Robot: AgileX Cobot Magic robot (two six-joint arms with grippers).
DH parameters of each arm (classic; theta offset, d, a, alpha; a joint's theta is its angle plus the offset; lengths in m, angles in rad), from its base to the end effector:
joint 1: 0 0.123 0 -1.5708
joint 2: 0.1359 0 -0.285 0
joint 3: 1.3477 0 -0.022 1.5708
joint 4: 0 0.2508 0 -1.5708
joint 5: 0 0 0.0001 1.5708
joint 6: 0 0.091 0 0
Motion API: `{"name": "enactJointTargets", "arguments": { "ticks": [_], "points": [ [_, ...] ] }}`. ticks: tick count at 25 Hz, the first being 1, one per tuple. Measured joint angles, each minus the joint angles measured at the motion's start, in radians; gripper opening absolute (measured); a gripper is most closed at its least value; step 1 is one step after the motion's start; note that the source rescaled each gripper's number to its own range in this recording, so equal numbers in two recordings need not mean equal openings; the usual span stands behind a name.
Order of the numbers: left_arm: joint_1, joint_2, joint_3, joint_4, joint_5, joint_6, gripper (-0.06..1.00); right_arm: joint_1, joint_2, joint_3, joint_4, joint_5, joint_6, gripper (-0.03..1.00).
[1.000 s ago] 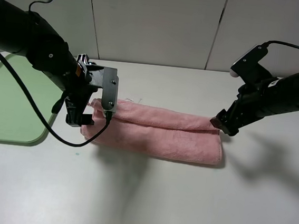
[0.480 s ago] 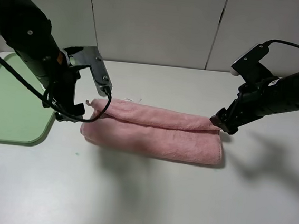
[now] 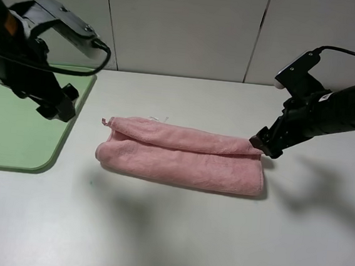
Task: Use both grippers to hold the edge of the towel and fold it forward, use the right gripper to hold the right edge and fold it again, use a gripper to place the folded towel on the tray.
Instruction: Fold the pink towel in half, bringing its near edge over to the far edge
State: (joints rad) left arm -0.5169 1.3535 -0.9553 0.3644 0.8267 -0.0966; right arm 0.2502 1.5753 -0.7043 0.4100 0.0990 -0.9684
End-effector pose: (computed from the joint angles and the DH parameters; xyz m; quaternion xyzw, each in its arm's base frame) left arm 0.2394 -0.1086 0.2728 0.2896 0.9203 0.0854 0.2487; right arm 0.2813 0.0756 0.1739 -0.3767 0.8611 -0.0343 0.3398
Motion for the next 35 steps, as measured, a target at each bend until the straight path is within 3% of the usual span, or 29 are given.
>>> {"name": "enactJointTargets", "arguments": {
  "ticks": [8, 27, 35],
  "points": [
    [0.0, -0.291, 0.03, -0.055, 0.076, -0.041, 1.0, 0.0, 0.0, 0.0, 0.0, -0.009, 0.02, 1.0],
    [0.0, -0.999, 0.428, -0.078, 0.128, -0.12, 1.0, 0.0, 0.0, 0.0, 0.0, -0.034, 0.023, 1.0],
    [0.0, -1.139, 0.449, -0.082, 0.18, -0.12, 1.0, 0.0, 0.0, 0.0, 0.0, -0.034, 0.023, 1.0]
  ]
}}
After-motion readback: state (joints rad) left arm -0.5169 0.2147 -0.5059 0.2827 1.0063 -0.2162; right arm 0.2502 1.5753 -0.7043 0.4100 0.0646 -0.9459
